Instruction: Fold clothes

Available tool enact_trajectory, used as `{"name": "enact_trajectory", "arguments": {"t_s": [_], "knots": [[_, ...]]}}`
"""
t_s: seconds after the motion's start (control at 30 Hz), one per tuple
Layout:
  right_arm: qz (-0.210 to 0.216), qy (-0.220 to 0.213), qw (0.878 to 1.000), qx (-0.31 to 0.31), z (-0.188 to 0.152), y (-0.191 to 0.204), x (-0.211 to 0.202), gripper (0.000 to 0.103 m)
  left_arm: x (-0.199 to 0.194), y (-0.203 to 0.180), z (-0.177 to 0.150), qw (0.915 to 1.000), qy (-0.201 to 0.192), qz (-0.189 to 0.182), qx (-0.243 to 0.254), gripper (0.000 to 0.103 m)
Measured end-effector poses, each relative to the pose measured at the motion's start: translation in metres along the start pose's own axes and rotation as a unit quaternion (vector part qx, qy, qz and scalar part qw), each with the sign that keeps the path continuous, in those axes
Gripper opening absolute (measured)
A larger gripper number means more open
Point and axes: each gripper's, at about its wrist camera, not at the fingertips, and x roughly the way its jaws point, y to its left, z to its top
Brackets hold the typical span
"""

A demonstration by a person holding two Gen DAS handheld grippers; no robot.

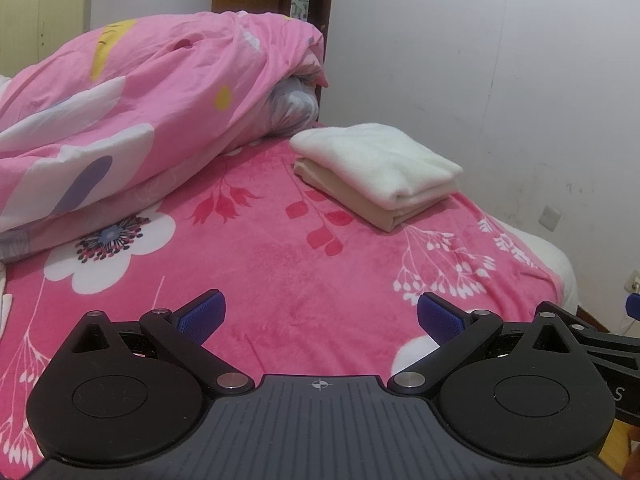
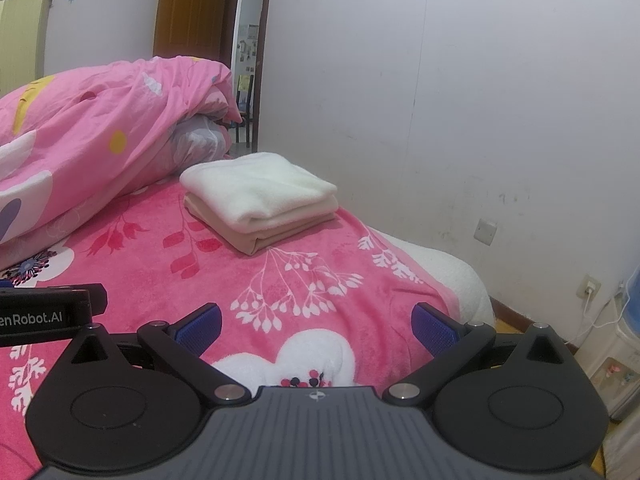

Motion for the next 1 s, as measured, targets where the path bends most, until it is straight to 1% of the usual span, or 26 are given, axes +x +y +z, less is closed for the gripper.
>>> {"name": "enact_trajectory", "arguments": {"t_s": [1.0], "knots": [[0.001, 0.000, 1.000, -0.001, 0.0001, 0.0023, 0.0029, 0.103, 0.0004, 0.0018, 0.0011, 1.0000, -0.001, 0.004, 0.000, 0.103]]}}
